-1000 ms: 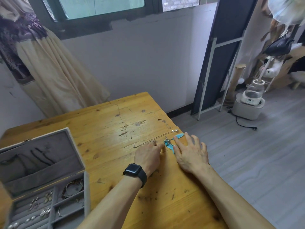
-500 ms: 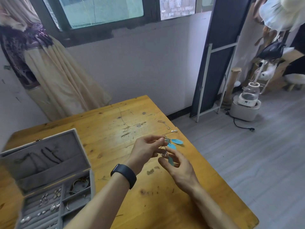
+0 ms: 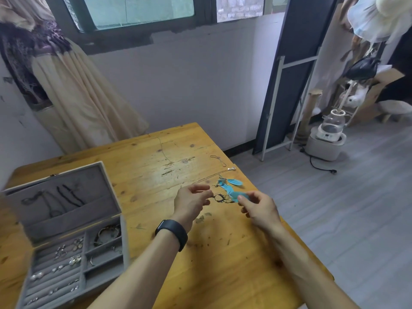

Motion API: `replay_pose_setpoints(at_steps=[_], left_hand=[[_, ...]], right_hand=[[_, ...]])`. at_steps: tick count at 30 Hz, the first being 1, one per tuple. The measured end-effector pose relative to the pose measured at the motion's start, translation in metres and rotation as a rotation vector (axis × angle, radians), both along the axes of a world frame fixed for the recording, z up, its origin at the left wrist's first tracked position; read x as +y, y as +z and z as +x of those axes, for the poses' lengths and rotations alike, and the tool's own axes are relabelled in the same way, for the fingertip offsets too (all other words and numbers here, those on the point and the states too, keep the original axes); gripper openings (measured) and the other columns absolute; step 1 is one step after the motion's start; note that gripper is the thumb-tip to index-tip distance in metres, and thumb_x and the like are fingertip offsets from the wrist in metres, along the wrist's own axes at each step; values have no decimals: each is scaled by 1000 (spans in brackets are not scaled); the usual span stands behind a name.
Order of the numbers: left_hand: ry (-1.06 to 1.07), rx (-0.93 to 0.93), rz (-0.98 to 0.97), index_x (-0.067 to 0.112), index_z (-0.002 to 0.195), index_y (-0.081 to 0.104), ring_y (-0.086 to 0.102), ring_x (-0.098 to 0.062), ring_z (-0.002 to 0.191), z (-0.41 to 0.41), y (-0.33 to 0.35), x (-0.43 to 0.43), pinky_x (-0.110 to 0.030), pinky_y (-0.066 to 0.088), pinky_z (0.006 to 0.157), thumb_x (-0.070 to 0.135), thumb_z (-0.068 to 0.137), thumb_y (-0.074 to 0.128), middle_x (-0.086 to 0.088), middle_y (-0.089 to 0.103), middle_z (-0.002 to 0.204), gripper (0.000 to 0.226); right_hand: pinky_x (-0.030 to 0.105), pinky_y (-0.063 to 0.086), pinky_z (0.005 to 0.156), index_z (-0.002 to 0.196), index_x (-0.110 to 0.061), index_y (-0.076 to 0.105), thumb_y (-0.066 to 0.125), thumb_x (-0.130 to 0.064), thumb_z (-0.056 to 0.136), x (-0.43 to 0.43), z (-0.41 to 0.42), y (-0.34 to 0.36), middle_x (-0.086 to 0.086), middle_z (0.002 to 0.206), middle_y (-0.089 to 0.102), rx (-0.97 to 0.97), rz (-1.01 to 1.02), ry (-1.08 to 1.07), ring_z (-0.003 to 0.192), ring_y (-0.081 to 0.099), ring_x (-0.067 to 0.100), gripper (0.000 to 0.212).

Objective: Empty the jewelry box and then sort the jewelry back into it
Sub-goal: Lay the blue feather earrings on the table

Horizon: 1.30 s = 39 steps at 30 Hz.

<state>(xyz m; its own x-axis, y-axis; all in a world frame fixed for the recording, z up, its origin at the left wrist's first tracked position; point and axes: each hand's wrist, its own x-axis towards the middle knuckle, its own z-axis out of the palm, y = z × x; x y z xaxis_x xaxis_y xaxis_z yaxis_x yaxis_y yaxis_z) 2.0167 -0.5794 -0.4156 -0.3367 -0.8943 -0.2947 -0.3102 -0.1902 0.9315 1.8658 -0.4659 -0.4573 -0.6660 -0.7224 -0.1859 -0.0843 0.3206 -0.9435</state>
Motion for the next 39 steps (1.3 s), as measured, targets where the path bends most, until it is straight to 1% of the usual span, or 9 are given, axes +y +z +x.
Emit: replay_pose_setpoints(at_steps=[3, 5, 10, 15, 19, 22, 28, 33, 39], left_hand=[[22, -97, -29, 27, 95, 74, 70, -14, 81, -7, -10, 3, -25, 48, 60, 26, 85, 77, 6, 75, 91, 11], [24, -143, -66, 28, 92, 75, 69, -15, 80, -13, -16, 3, -29, 56, 63, 26, 84, 77, 7, 74, 91, 8], [-32, -258, -156, 36, 82, 71, 68, -11, 84, -24, -24, 2, -37, 61, 76, 33, 84, 73, 11, 74, 91, 4], [-132, -226, -200, 30, 97, 75, 64, -9, 96, -38, -24, 5, -33, 57, 85, 32, 87, 71, 10, 72, 100, 11], [-129, -161, -151, 33, 85, 74, 64, -12, 97, -51, -21, 8, -39, 56, 90, 29, 87, 73, 9, 72, 97, 4], [-134, -310, -245, 32, 89, 75, 64, -10, 97, -48, -28, 5, -35, 56, 86, 34, 85, 70, 12, 72, 99, 6], [-125, -561, -412, 34, 94, 70, 65, -13, 92, -33, -40, 2, -37, 57, 83, 40, 88, 61, 14, 71, 95, 13], [-144, -632, -556, 31, 98, 70, 62, -16, 92, -36, -44, 4, -38, 56, 80, 40, 90, 56, 10, 70, 94, 18], [-170, -625, -699, 31, 107, 66, 56, -17, 98, -28, -51, 10, -38, 53, 84, 44, 95, 52, 6, 62, 105, 23]], right_hand=[[38, 58, 80, 95, -25, 71, 67, -39, 90, -8, -20, -2, -7, 88, 72, 157, 121, 16, 83, 68, 12, 16], [36, 56, 79, 98, -24, 72, 66, -41, 89, -14, -29, -1, -8, 92, 70, 223, 182, 35, 90, 64, 15, 20], [33, 55, 73, 91, -25, 71, 67, -40, 84, -29, -41, 3, -5, 91, 68, 328, 305, 37, 89, 61, 15, 17], [33, 52, 73, 89, -24, 75, 64, -33, 85, -24, -56, 9, -4, 87, 70, 271, 231, -68, 89, 61, 17, 14], [29, 45, 64, 85, -22, 73, 63, -31, 85, -23, -59, 16, -6, 84, 69, 276, 171, -167, 87, 61, 18, 13], [26, 41, 59, 87, -27, 68, 62, -33, 88, -30, -51, 15, -6, 86, 66, 385, 220, -118, 85, 58, 18, 9], [27, 40, 64, 96, -30, 65, 61, -41, 91, -39, -40, 4, -5, 90, 60, 534, 414, -3, 84, 52, 18, 13], [28, 40, 65, 99, -28, 64, 59, -43, 92, -36, -37, -2, -5, 94, 63, 608, 369, -1, 83, 52, 17, 17], [29, 45, 68, 104, -25, 64, 57, -39, 94, -27, -29, -19, -3, 102, 57, 676, 165, -58, 92, 57, 19, 19]])
